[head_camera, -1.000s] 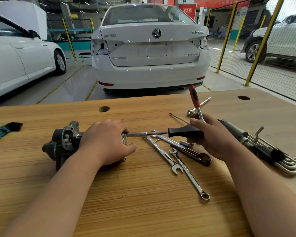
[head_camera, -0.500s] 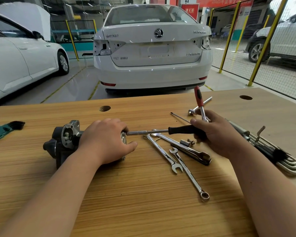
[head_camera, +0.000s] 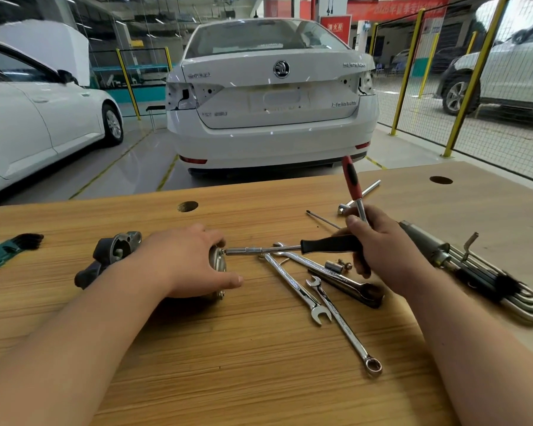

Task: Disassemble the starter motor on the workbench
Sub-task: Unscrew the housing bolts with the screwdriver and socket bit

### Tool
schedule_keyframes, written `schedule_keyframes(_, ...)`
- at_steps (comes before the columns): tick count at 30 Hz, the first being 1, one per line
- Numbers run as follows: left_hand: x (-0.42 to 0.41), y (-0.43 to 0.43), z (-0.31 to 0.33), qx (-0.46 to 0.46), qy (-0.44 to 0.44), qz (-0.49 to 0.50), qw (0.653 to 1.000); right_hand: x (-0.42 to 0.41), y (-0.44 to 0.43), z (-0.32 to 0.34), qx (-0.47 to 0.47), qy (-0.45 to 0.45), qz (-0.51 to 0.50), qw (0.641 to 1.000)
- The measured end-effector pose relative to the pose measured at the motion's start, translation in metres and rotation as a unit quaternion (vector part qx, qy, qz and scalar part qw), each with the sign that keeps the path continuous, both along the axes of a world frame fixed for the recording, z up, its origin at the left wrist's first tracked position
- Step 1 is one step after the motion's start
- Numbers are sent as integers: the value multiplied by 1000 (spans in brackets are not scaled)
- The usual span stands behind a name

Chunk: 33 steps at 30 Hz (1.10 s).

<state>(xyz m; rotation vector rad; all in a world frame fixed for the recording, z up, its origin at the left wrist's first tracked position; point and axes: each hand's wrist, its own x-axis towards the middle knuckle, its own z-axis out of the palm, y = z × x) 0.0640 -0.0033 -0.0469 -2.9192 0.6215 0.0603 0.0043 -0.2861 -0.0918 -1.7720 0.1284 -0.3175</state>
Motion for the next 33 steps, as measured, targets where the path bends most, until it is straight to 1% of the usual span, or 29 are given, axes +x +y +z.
schedule_keyframes(1,0,1,-1,-15,6,-6,1000,1,1,-1,-1,-2,-8,1000)
schedule_keyframes(3,0,1,-3,-21,-16,-21,999,1,0,-2,28,-8,-8,1000)
schedule_keyframes(8,-5,3,-6,-16,-49,-22,998,0,-12,-6,66,-4,70,995)
schedule_keyframes(10,-6,3,-8,-17,-45,-21,999,1,-12,-7,75,-9,73,994)
schedule_keyframes(14,-9,2,-8,-41,-29,-12,999,1,-6,-4,43,-18,31,998)
schedule_keyframes(18,-10,1,-9,-39,-47,2,998,4,-1,0,4,-18,-21,1000)
schedule_keyframes(20,-10,0,-9,-42,-50,3,998,6,-1,1,-4,-17,-28,999)
schedule_keyframes(24,-8,0,-13,-49,-65,0,997,11,-6,-1,59,-19,4,998)
schedule_keyframes(28,-8,2,-19,-61,-91,-2,994,18,-16,2,43,-26,30,998)
schedule_keyframes(31,-8,3,-20,-78,-105,-5,991,17,-22,-1,28,-4,72,997)
schedule_keyframes(33,-8,3,-21,-82,-116,-6,990,16,-21,-3,22,1,73,997)
